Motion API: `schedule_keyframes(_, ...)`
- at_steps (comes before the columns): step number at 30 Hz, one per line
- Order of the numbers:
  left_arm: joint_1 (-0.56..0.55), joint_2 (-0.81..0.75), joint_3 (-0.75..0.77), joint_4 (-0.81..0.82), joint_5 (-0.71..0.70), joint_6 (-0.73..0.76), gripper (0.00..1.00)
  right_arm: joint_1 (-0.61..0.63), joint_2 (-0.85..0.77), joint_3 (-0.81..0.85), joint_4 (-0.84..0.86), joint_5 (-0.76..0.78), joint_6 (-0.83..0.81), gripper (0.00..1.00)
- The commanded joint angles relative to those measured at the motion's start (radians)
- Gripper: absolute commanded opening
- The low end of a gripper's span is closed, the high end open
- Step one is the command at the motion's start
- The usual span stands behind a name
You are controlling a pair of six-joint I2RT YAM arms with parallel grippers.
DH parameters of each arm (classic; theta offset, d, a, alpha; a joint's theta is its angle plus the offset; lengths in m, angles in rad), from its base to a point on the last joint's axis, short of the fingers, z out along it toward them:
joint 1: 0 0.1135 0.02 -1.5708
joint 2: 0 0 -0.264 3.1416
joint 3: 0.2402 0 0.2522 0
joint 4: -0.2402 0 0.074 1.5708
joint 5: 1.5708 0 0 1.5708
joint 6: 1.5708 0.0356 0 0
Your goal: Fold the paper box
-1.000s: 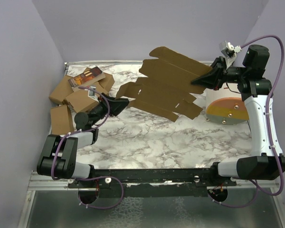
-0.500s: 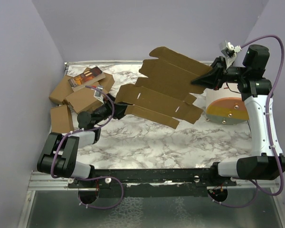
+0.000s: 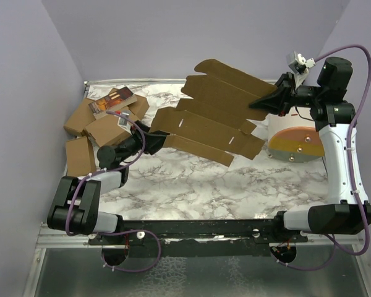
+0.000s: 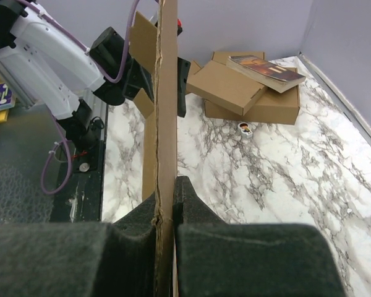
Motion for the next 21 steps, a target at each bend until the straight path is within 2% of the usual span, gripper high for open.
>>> schedule_keyframes(1, 0.005, -0.035, 0.002, 0.246, 0.028, -0.009, 0.66, -0.005, -0.006, 0.03, -0.009, 0.021, -0.01, 0.01)
schedule_keyframes(21, -0.038, -0.007, 0.026, 0.248, 0.082, -0.004, 0.71, -0.004, -0.006, 0.018, 0.016, 0.032, 0.008, 0.01)
